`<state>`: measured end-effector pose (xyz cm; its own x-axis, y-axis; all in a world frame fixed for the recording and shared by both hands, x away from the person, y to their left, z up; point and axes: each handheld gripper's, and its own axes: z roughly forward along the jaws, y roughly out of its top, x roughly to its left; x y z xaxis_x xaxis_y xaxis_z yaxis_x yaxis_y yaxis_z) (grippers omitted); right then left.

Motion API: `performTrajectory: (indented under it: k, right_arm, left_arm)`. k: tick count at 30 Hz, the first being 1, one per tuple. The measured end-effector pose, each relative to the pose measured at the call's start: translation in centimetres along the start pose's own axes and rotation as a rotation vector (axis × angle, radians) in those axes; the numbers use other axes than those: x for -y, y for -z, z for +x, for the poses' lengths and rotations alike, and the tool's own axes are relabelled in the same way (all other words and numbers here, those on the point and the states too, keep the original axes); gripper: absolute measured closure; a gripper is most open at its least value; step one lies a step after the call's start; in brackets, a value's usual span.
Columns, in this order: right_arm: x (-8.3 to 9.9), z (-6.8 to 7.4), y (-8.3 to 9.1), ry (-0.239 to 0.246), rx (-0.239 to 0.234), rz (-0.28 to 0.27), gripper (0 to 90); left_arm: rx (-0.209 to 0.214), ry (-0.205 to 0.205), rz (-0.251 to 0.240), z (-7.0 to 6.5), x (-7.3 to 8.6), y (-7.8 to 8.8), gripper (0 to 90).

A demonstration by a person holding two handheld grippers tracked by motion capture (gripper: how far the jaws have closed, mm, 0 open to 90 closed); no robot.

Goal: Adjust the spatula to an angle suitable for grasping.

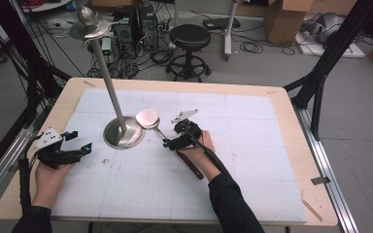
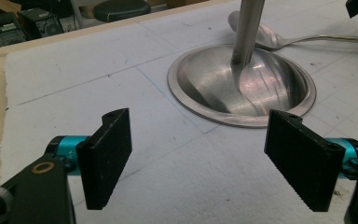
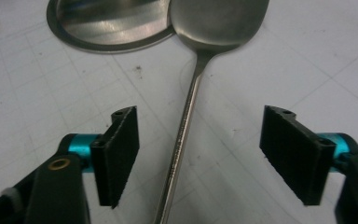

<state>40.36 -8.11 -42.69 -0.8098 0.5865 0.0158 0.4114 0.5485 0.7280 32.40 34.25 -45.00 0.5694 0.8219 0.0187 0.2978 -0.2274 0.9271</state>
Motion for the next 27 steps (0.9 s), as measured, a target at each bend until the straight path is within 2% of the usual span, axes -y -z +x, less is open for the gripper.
performTrajectory:
  k: [1, 9, 14, 16, 17, 18, 23, 27]
  right_arm:
    - [-0.1, 0.2, -0.3, 0.004, 0.000, 0.020, 31.1]
    - [-0.1, 0.5, -1.0, 0.017, -0.002, 0.079, 42.0]
    - [0.1, 0.4, -1.4, 0.007, 0.006, 0.121, 49.6]
    - [0.1, 0.4, -1.4, -0.005, 0.010, 0.117, 53.5]
    - [0.0, 0.4, -1.3, -0.020, 0.015, 0.122, 60.3]
    - [0.0, 0.4, -1.3, -0.022, 0.013, 0.124, 63.2]
    - [-0.2, 0.9, -1.4, -0.025, 0.024, 0.138, 71.0]
    - [-0.4, 1.0, -1.5, -0.065, 0.034, 0.147, 78.8]
  left_arm:
    - [0.000, -0.001, 0.000, 0.0, 0.0, 0.0, 23.6]
    - [-0.002, -0.001, 0.001, 0.0, 0.0, 0.0, 23.6]
    - [-0.004, -0.010, 0.005, -0.1, 0.0, -0.1, 23.6]
    - [-0.004, -0.013, 0.007, -0.2, 0.0, -0.1, 23.7]
    - [-0.004, -0.013, 0.007, -0.2, 0.0, -0.1, 23.8]
    - [-0.004, -0.012, 0.007, -0.2, 0.0, -0.1, 23.8]
    - [-0.006, -0.019, 0.010, -0.3, 0.0, -0.1, 23.8]
    - [-0.007, -0.025, 0.012, -0.3, 0.0, -0.1, 23.8]
